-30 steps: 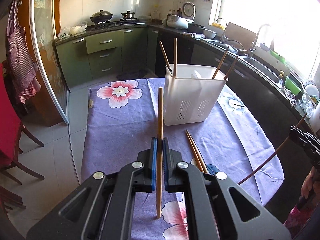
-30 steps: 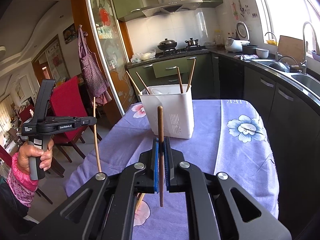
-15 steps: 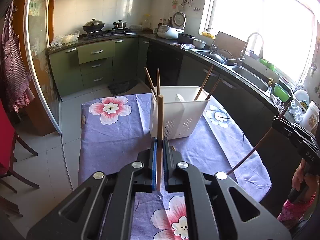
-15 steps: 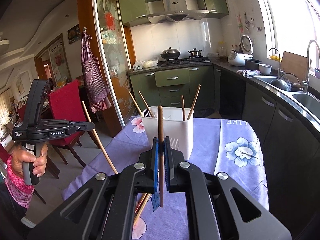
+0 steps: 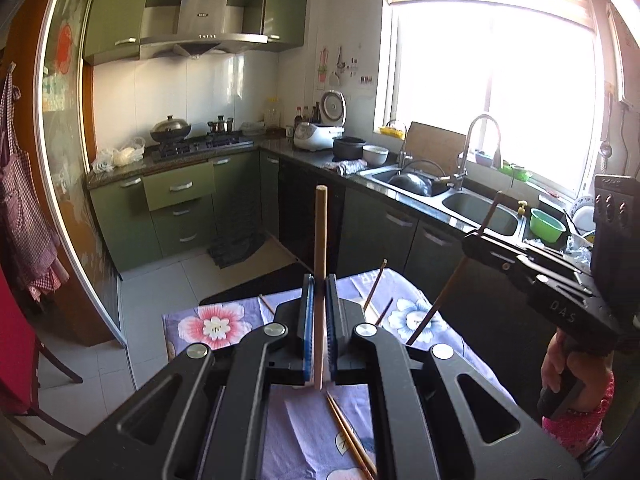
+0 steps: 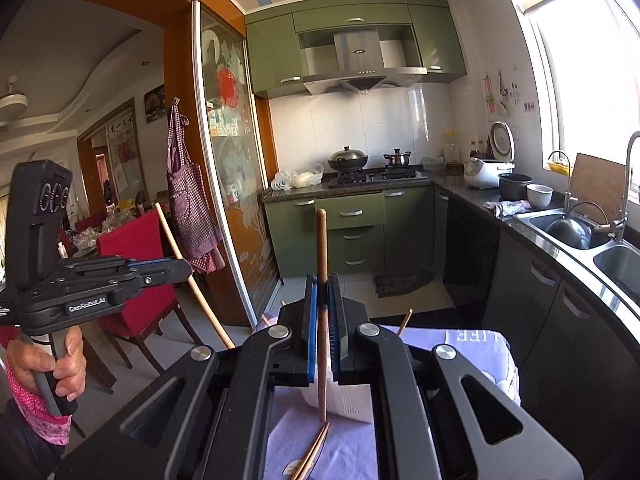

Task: Organize utensils
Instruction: 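Carry both chopsticks over the holder and open both tools to drop them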

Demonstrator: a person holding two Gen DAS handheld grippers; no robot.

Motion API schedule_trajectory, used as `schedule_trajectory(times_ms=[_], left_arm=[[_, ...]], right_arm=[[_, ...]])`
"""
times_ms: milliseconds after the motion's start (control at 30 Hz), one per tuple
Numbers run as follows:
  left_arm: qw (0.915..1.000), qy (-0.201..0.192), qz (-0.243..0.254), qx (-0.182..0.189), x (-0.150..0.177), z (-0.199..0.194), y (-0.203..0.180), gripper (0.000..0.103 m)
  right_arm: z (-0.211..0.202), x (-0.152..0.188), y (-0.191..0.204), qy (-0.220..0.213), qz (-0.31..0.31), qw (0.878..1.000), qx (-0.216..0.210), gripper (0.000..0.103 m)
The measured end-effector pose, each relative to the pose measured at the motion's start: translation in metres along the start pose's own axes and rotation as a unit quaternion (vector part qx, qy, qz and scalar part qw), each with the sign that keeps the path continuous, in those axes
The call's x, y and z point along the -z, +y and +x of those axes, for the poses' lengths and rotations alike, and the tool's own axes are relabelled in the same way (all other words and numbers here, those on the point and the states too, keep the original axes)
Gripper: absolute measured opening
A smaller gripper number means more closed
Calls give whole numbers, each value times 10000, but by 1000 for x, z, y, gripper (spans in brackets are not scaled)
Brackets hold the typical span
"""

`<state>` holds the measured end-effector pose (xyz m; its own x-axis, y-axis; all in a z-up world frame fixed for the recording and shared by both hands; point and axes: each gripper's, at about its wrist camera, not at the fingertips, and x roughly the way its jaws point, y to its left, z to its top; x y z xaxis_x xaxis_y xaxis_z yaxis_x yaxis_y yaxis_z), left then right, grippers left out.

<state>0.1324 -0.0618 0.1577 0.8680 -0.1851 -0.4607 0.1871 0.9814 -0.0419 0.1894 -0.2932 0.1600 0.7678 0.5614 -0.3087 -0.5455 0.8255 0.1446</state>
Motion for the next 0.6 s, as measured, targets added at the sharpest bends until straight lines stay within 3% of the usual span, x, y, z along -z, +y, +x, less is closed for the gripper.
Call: schedule_trajectory(times_ms=[100,200,333,600], left_arm=[[9992,-348,121,-172,-22,3,-6,5],[9988,-405,120,-262,-34,22,-5,6],[9993,-150,5,-352,-32,65,1,6],[9978,578,-146,-286,8,131,13,6]], right_arm=[[20,-21,-1,-143,-42,9997,205,6],[46,-32,-7,-156,-49,9991,382,6],[83,-30,-17,27,26,9987,507,6],[130,-5,-35,458,84,9970,626,6]])
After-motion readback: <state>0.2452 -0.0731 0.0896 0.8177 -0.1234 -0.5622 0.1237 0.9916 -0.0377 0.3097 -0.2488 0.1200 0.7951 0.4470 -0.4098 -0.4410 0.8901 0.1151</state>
